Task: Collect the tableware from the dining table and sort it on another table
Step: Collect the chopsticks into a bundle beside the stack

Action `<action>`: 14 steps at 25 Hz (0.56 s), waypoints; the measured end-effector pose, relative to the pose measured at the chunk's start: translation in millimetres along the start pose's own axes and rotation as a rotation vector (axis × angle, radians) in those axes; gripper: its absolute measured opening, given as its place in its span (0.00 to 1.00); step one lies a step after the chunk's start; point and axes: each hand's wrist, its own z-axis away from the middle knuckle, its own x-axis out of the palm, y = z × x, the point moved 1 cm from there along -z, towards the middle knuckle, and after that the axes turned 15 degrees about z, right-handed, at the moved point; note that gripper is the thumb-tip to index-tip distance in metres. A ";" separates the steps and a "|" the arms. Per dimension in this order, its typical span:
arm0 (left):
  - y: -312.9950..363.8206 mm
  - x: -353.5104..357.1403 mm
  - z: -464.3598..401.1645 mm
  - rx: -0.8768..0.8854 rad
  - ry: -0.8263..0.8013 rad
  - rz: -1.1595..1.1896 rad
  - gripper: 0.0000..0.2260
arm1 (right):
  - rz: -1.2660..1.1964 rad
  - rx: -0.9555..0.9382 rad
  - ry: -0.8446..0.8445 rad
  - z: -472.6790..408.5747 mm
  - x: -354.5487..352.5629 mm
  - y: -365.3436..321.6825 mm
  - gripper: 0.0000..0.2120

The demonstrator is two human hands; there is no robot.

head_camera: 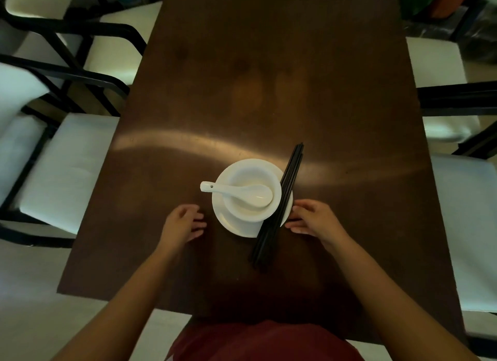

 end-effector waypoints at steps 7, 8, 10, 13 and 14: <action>48.6 28.6 -35.9 -0.011 -0.448 -0.291 0.12 | -0.035 0.019 0.074 0.7 13.0 -5.2 0.18; 49.4 27.1 -38.8 -0.014 -0.459 -0.288 0.12 | -0.029 0.018 0.091 1.5 14.4 -5.7 0.17; 49.0 23.8 -42.7 -0.012 -0.488 -0.270 0.12 | -0.024 0.006 0.132 3.3 17.5 -6.2 0.16; 48.0 23.6 -45.5 -0.005 -0.510 -0.240 0.13 | -0.093 -0.017 0.177 5.4 22.6 -5.4 0.15; 47.9 24.2 -46.0 -0.009 -0.503 -0.227 0.13 | -0.119 -0.020 0.187 6.1 24.1 -5.2 0.15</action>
